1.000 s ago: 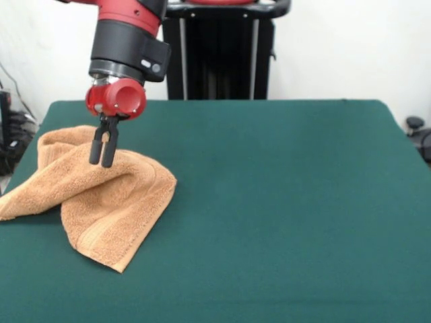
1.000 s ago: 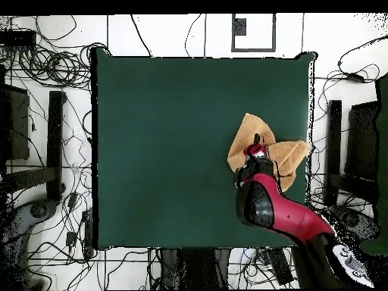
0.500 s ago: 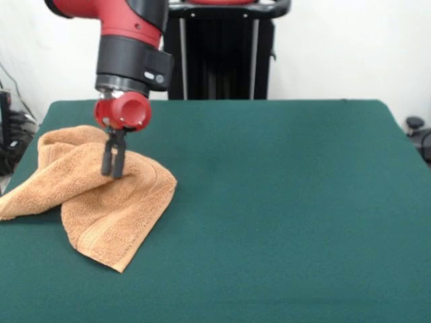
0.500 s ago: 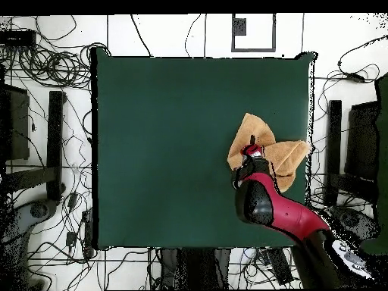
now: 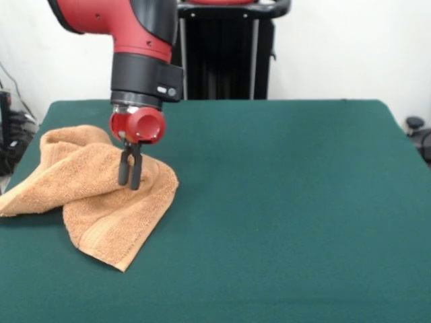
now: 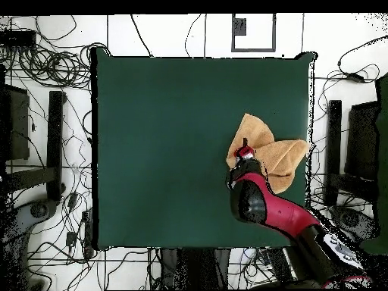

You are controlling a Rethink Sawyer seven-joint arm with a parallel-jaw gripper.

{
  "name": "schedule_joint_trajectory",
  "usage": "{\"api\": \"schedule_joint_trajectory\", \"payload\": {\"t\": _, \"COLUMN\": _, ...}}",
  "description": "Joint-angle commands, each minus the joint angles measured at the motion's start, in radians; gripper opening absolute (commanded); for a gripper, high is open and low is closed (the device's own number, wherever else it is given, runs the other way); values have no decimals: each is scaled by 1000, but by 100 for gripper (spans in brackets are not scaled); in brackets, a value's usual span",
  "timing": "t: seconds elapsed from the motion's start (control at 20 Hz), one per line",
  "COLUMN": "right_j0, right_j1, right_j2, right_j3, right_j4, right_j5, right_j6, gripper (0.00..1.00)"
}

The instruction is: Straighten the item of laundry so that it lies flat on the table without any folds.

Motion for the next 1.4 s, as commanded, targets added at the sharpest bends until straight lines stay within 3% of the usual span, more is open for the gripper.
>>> {"api": "schedule_joint_trajectory", "payload": {"t": 0.05, "right_j0": 77, "right_j1": 21, "right_j2": 61, "right_j3": -53, "right_j4": 53, "right_j5": 113, "right_j6": 87, "gripper": 100}}
{"api": "schedule_joint_trajectory", "payload": {"t": 0.4, "right_j0": 136, "right_j1": -20, "right_j2": -28, "right_j3": -61, "right_j4": 111, "right_j5": 208, "right_j6": 51, "gripper": 100}}
{"api": "schedule_joint_trajectory", "payload": {"t": 0.85, "right_j0": 179, "right_j1": -72, "right_j2": -74, "right_j3": -49, "right_j4": 131, "right_j5": 284, "right_j6": 53, "gripper": 100}}
{"api": "schedule_joint_trajectory", "payload": {"t": 1.4, "right_j0": 172, "right_j1": -124, "right_j2": -149, "right_j3": -22, "right_j4": 64, "right_j5": 384, "right_j6": 9, "gripper": 100}}
